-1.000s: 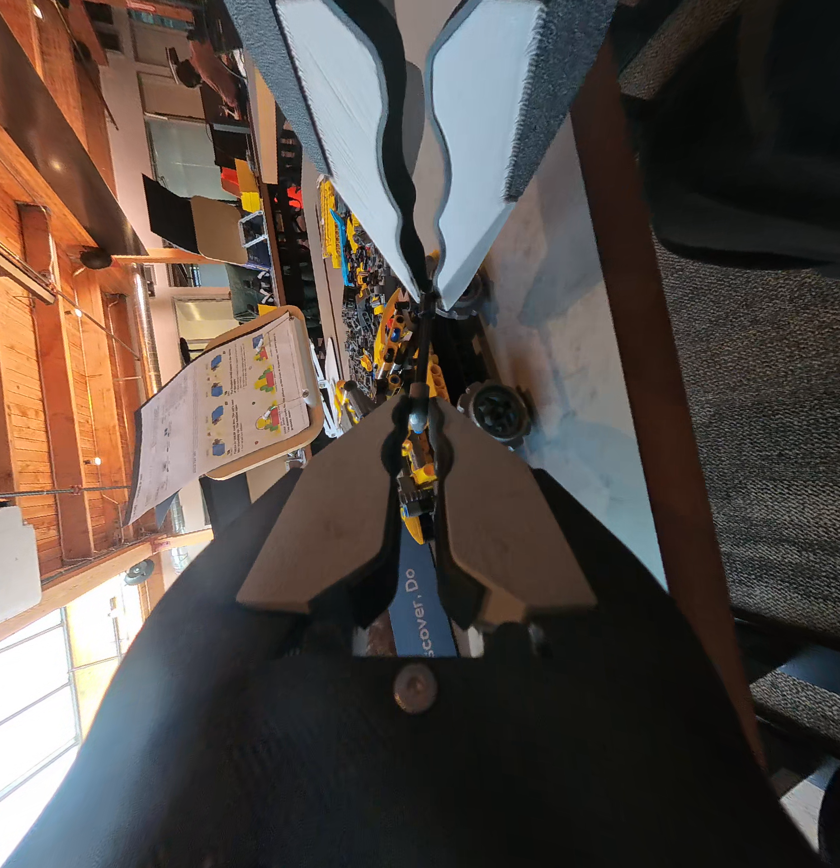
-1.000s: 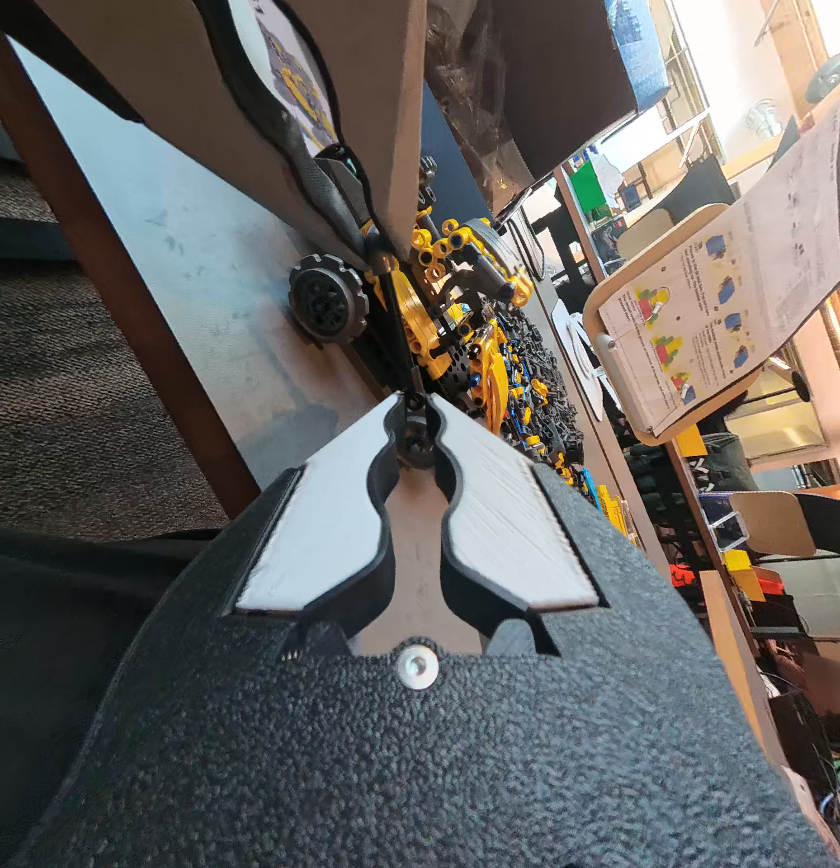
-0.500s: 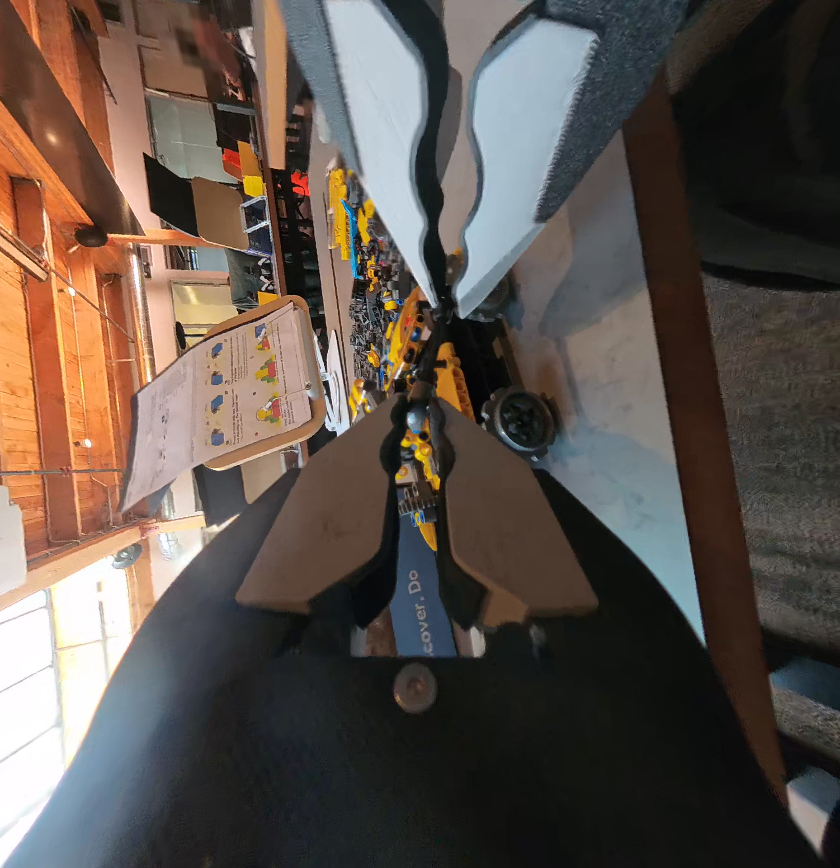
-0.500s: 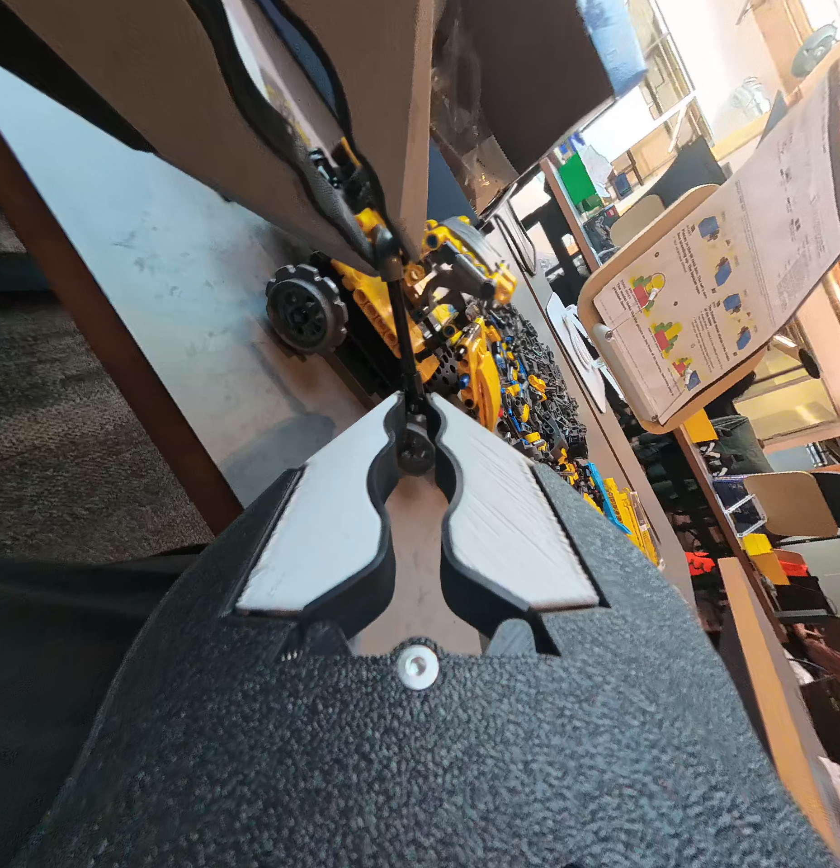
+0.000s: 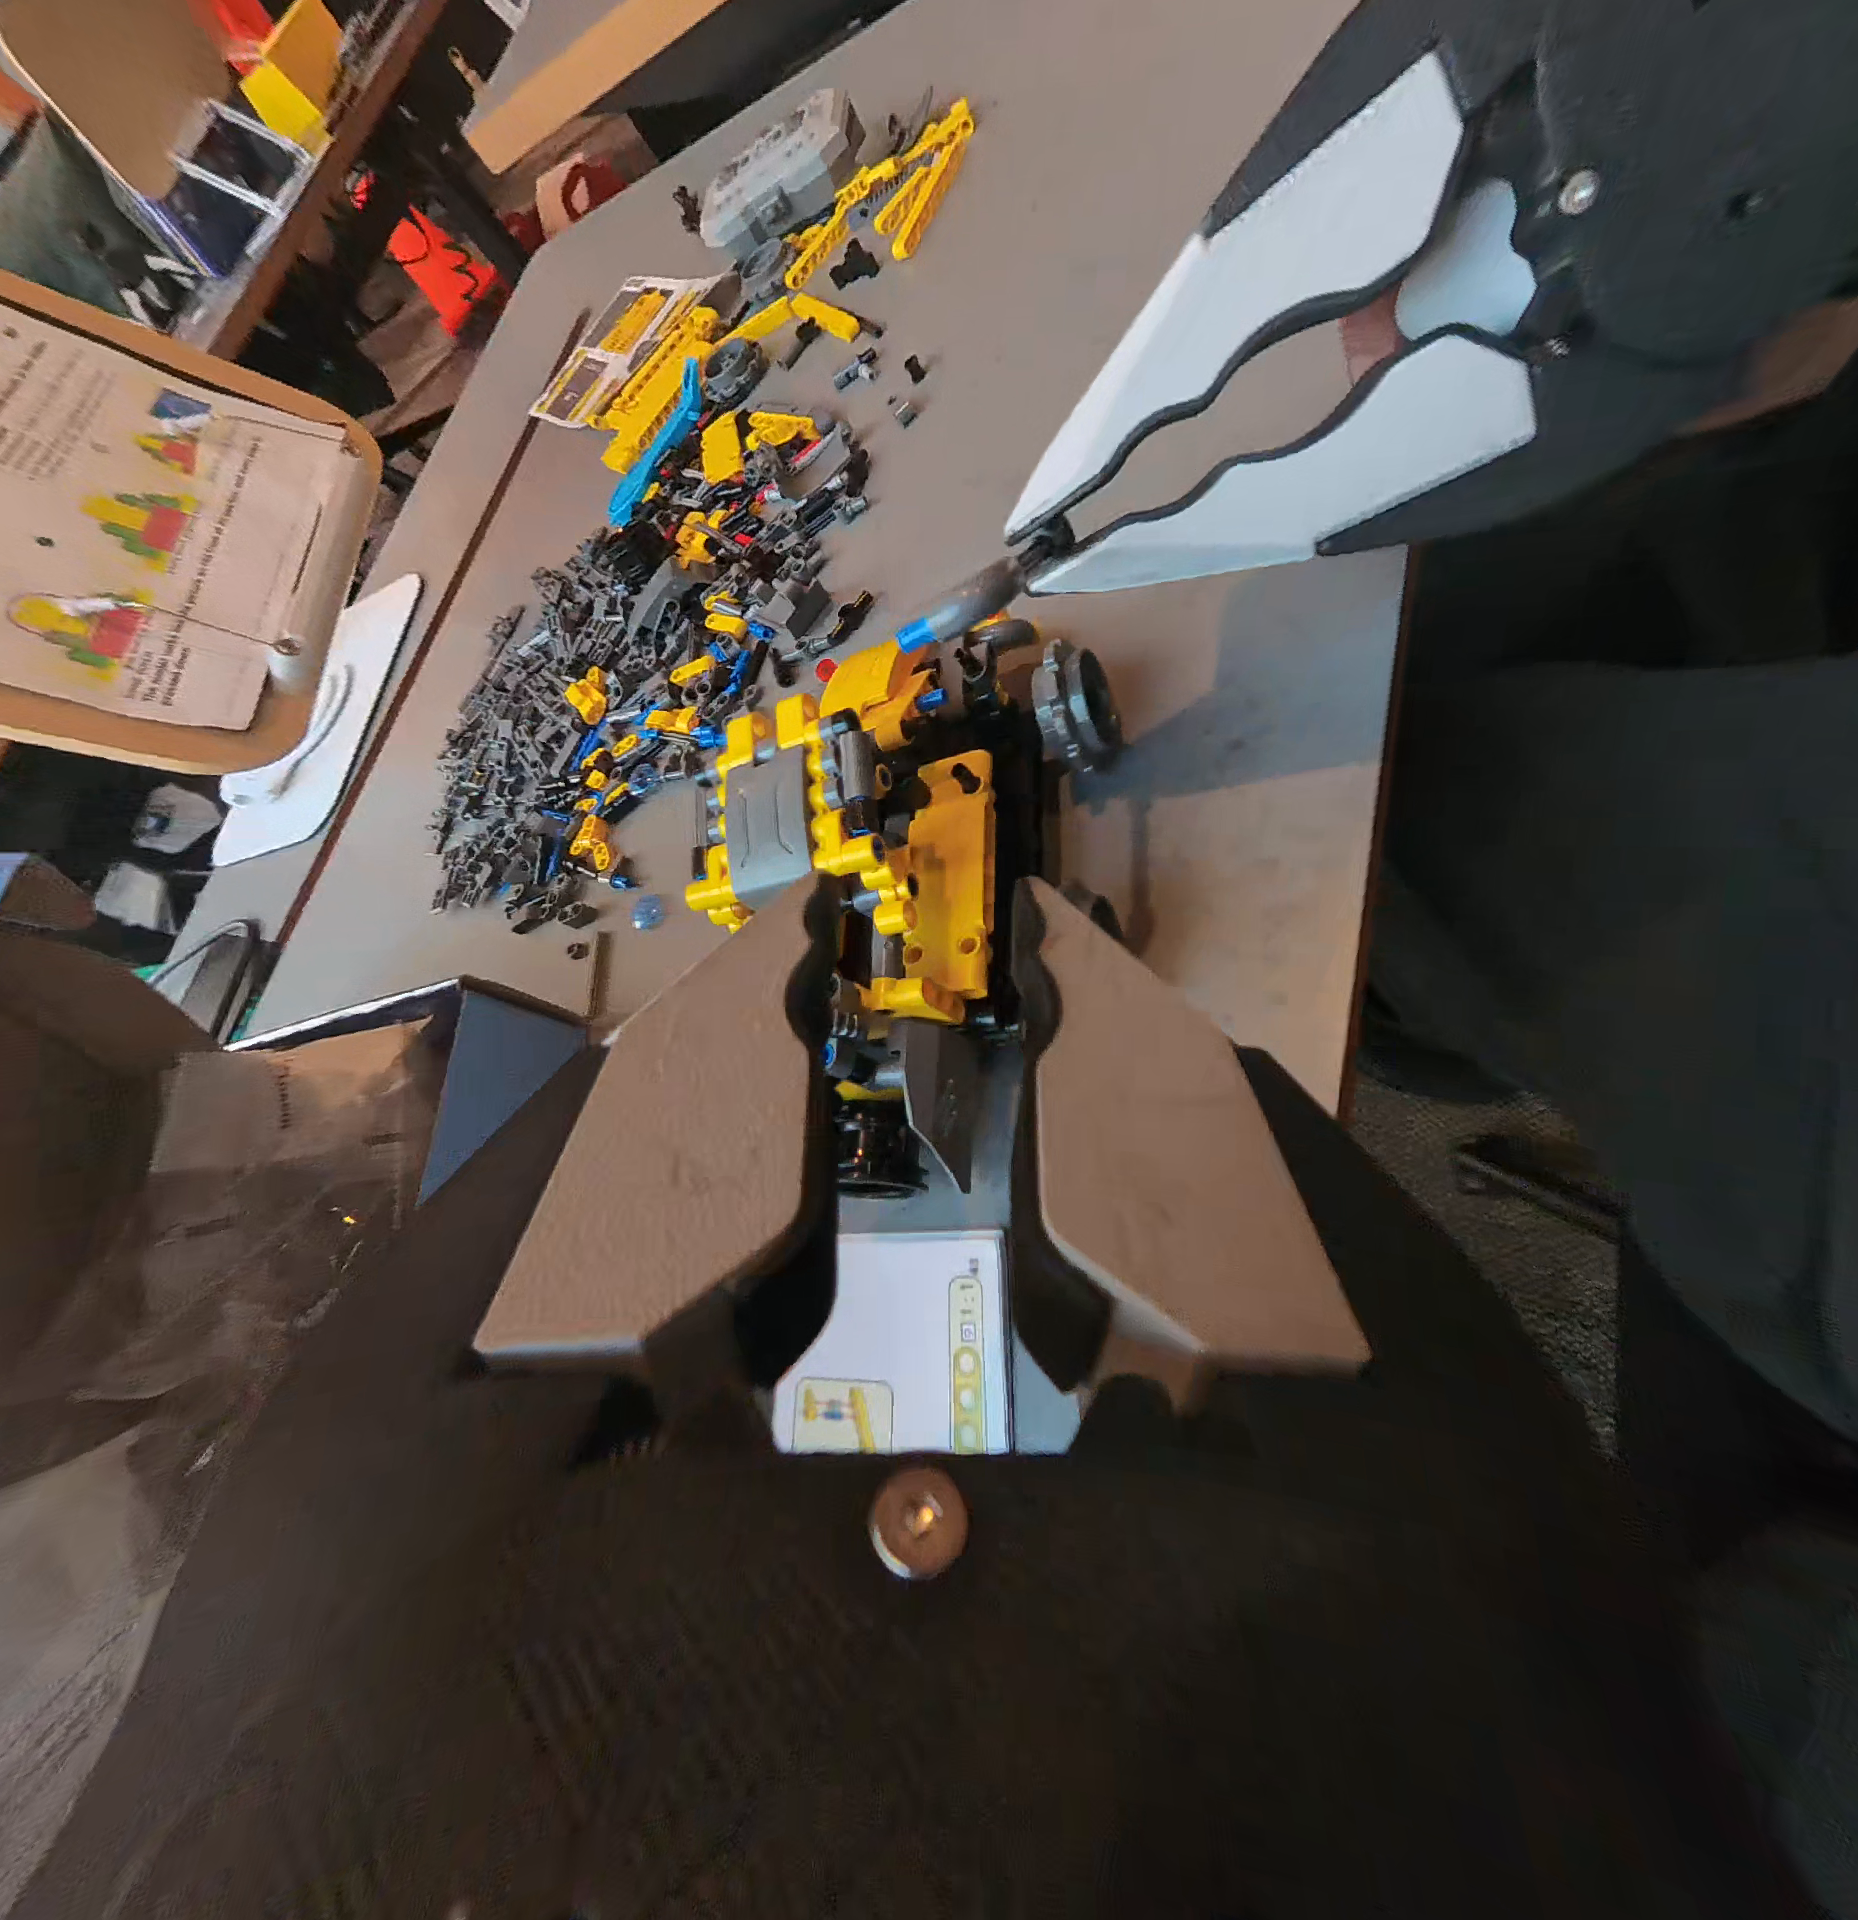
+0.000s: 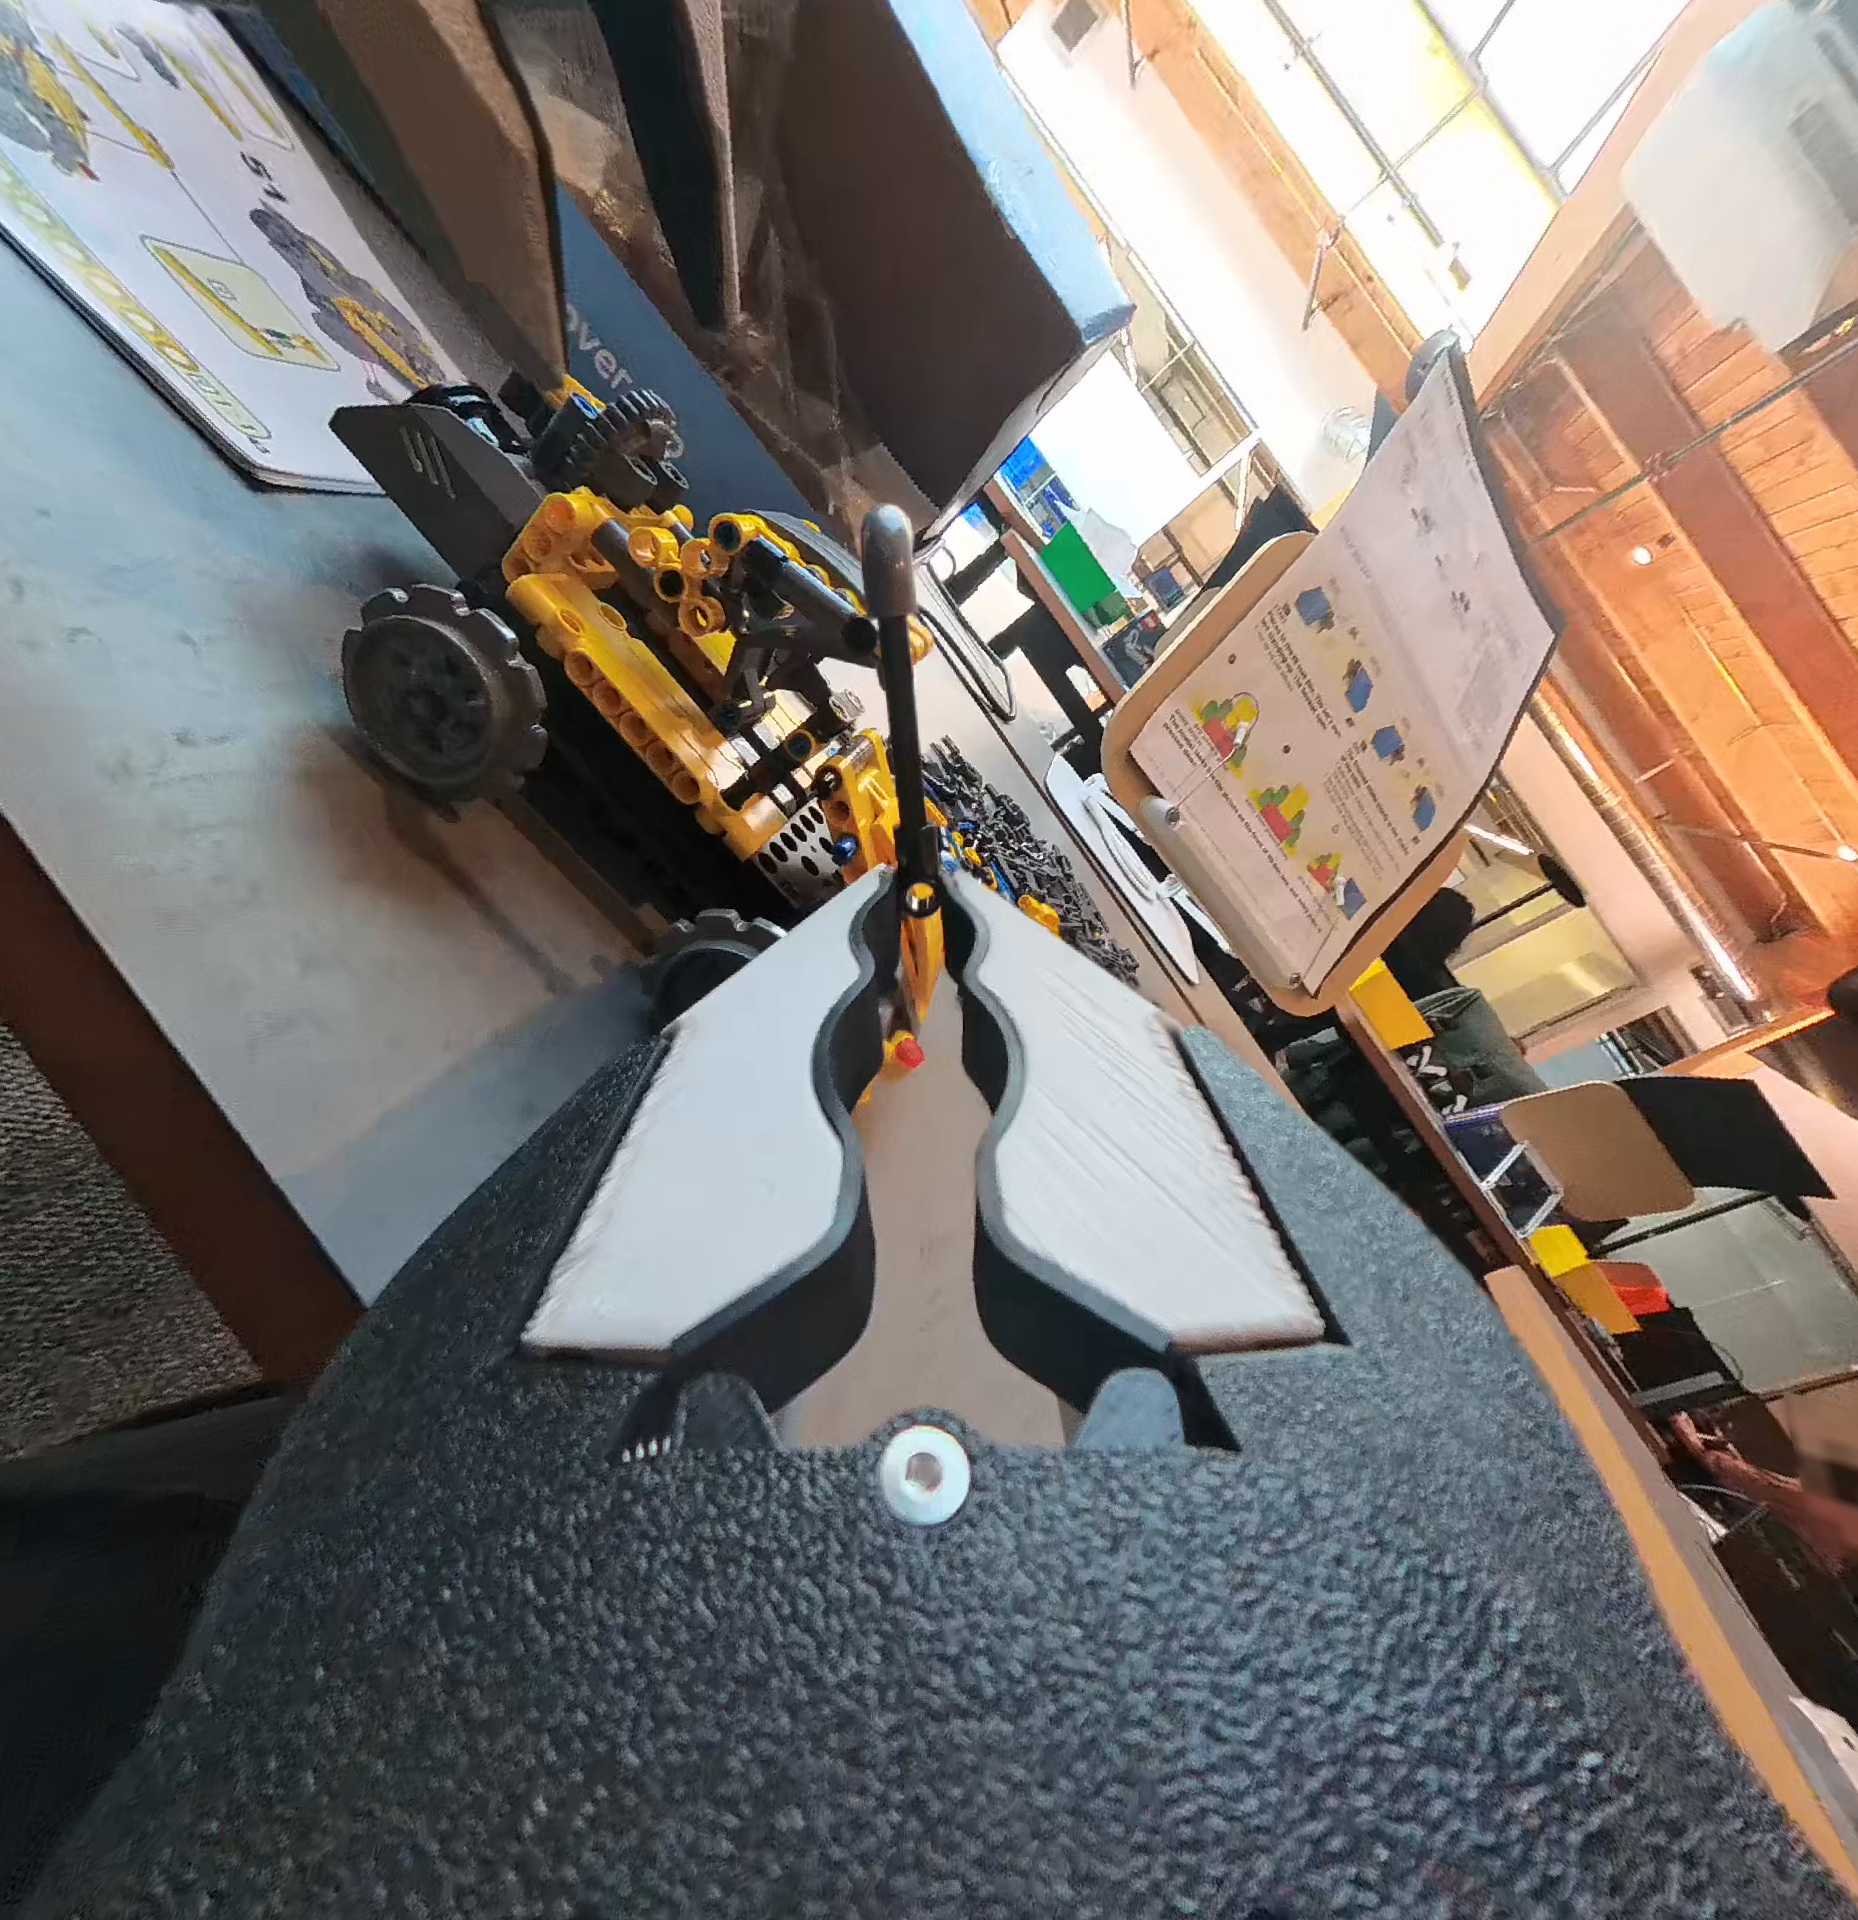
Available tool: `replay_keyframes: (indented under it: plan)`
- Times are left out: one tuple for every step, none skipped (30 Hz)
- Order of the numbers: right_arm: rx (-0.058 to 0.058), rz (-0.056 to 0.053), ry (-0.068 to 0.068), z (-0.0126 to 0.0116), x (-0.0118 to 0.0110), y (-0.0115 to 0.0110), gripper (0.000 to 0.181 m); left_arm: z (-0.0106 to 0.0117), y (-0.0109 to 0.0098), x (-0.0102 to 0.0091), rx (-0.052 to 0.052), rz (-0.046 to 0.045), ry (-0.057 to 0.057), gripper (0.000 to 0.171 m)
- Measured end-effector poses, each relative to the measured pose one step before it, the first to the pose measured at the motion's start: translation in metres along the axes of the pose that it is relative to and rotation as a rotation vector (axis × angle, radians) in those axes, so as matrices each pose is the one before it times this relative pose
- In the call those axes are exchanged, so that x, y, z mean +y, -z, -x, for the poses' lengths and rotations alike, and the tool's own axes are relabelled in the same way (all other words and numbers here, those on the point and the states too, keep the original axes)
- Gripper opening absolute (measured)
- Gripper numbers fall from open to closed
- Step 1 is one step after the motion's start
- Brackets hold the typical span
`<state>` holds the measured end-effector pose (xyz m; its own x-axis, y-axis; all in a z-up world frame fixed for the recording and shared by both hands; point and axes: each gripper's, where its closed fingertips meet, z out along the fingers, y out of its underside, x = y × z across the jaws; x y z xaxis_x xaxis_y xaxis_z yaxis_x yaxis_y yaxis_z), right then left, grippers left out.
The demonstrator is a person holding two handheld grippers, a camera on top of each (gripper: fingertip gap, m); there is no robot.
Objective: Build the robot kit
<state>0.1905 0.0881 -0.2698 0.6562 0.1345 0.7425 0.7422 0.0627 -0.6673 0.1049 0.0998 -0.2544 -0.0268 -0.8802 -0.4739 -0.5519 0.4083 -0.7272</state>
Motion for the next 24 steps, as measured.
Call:
replay_keyframes:
  plan:
    - [-0.0151,-0.0027,0.0028,0.00126,0.00129,-0.00140,0.005,0.00216,-0.00163,0.00014,0.0046,-0.01157,0.0050,0.028]
    - [-0.0071,-0.0008,0.0058,0.00032,0.00184,-0.00161,0.005,0.00205,-0.00211,0.00003,0.0021,-0.01048,-0.0066,0.028]
    - [-0.0011,-0.0040,0.0087,-0.00019,0.00141,-0.00161,0.005,0.00141,-0.00265,0.00018,0.0025,-0.00570,-0.0158,0.028]
    - [0.0012,-0.0045,0.0067,-0.00020,0.00100,-0.00188,0.005,0.00168,-0.00282,-0.00028,-0.0012,-0.00712,-0.0173,0.029]
    - [0.0018,-0.0043,0.0040,-0.00057,0.00036,-0.00184,0.005,0.00149,-0.00286,-0.00044,-0.0005,-0.00677,-0.0115,0.028]
    - [0.0001,-0.0030,-0.0020,-0.00068,0.00006,-0.00187,0.005,0.00087,-0.00239,-0.00115,0.0050,-0.00630,0.0006,0.028]
    - [-0.0051,0.0001,-0.0041,-0.00031,0.00072,-0.00227,0.005,0.00065,-0.00182,-0.00247,0.0083,-0.01218,0.0146,0.028]
    - [-0.0023,0.0075,0.0008,-0.00059,0.00205,-0.00240,0.005,0.00031,-0.00087,-0.00341,0.0115,-0.01431,0.0210,0.028]
    - [0.0006,0.0066,0.0043,-0.00075,0.00197,-0.00214,0.005,0.00003,-0.00025,-0.00339,0.0132,-0.01064,0.0186,0.027]
    - [-0.0021,-0.0013,0.0034,-0.00024,0.00063,-0.00141,0.005,0.00152,-0.00008,-0.00260,0.0014,-0.00452,0.0133,0.026]
    - [-0.0030,-0.0059,0.0010,0.00001,-0.00019,-0.00102,0.005,0.00276,-0.00017,-0.00102,-0.0089,0.00362,0.0015,0.026]
    - [-0.0040,-0.0041,-0.0025,-0.00011,-0.00025,-0.00073,0.005,0.00319,-0.00034,0.00078,-0.0140,0.01042,-0.0114,0.027]
    - [-0.0080,-0.0070,-0.0072,0.00010,-0.00091,-0.00052,0.005,0.00349,-0.00083,0.00163,-0.0153,0.01125,-0.0183,0.027]
    - [-0.0075,-0.0111,-0.0125,-0.00036,-0.00163,-0.00025,0.005,0.00277,-0.00144,0.00152,-0.0067,0.00760,-0.0180,0.029]
    - [-0.0164,-0.0143,-0.0165,0.00076,-0.00256,-0.00010,0.005,0.00158,-0.00208,0.00091,0.0080,0.00375,-0.0135,0.034]
    - [-0.0173,-0.0101,-0.0178,0.00122,-0.00243,-0.00006,0.005,0.00141,-0.00230,0.00055,0.0159,0.00457,-0.0042,0.036]
    - [-0.0165,-0.0080,-0.0074,0.00219,-0.00215,-0.00010,0.005,0.00095,-0.00227,0.00028,0.0266,0.00660,0.0111,0.041]
    - [-0.0114,0.0049,0.0055,0.00234,0.00022,-0.00092,0.005,-0.00056,-0.00175,-0.00005,0.0406,0.00588,0.0298,0.047]
    - [-0.0019,0.0106,0.0083,0.00108,0.00119,-0.00110,0.006,-0.00094,-0.00072,-0.00144,0.0418,-0.00048,0.0423,0.051]
    - [-0.0004,0.0036,-0.0019,-0.00003,0.00008,-0.00109,0.006,-0.00104,0.00057,-0.00442,0.0328,-0.01954,0.0457,0.051]
    - [-0.0042,-0.0007,-0.0161,-0.00058,-0.00072,-0.00066,0.006,-0.00233,0.00131,-0.00588,0.0233,-0.03231,0.0431,0.049]
    - [0.0027,0.0003,-0.0244,-0.00202,-0.00076,-0.00021,0.005,-0.00133,0.00149,-0.00467,0.0005,-0.02684,0.0350,0.047]
    - [0.0101,-0.0005,-0.0224,-0.00274,-0.00053,0.00058,0.005,0.00227,0.00160,-0.00174,-0.0342,-0.01141,0.0308,0.043]
    - [0.0159,-0.0032,-0.0103,-0.00260,-0.00077,0.00087,0.005,0.00230,0.00156,0.00050,-0.0419,-0.00153,0.0279,0.039]
